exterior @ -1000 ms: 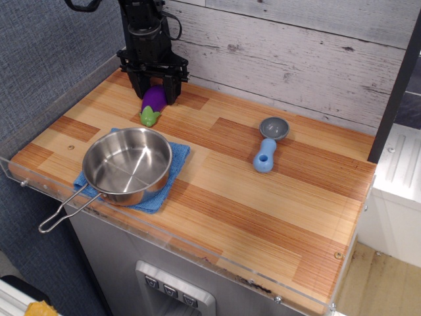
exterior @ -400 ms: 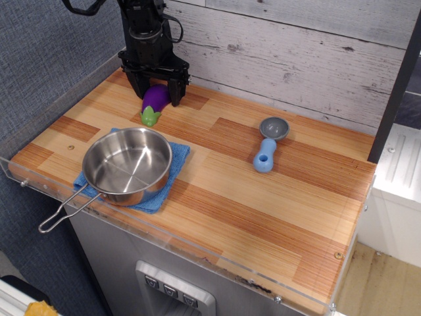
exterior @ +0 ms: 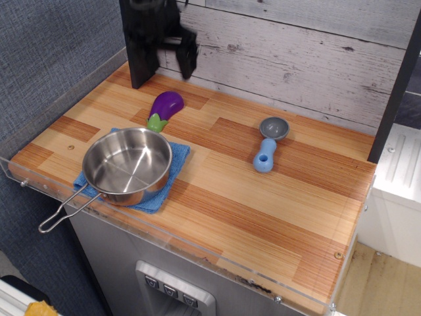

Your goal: Put the eggplant above the silver pot.

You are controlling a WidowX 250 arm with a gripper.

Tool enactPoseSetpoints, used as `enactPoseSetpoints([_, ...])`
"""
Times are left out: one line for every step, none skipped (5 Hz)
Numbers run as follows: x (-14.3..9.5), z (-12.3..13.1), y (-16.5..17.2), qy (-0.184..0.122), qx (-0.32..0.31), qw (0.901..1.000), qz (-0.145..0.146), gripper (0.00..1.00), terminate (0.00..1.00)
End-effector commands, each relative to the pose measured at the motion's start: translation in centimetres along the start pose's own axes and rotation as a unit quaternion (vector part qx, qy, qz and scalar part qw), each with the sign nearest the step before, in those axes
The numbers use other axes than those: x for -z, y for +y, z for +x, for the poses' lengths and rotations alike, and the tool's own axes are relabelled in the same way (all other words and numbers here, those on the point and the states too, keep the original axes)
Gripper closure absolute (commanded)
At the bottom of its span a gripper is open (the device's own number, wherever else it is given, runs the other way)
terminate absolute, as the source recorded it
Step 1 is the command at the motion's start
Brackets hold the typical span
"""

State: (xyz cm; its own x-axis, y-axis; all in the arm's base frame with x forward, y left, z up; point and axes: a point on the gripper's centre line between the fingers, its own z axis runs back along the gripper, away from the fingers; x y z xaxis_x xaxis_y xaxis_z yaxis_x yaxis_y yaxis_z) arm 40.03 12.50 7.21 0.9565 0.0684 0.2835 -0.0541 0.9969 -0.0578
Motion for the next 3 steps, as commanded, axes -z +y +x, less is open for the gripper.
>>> enactPoseSetpoints([-4.9, -1.4, -3.8, -0.004, 0.066, 0.9978, -0.006, 0.00, 0.00])
enactPoseSetpoints([-5.1, -4.0, -5.9, 0.034, 0.074, 0.9966, -0.011, 0.00, 0.00])
enactPoseSetpoints([-5.5, -7.1, -7.1, 0.052, 0.063, 0.9965, 0.019, 0.00, 0.00])
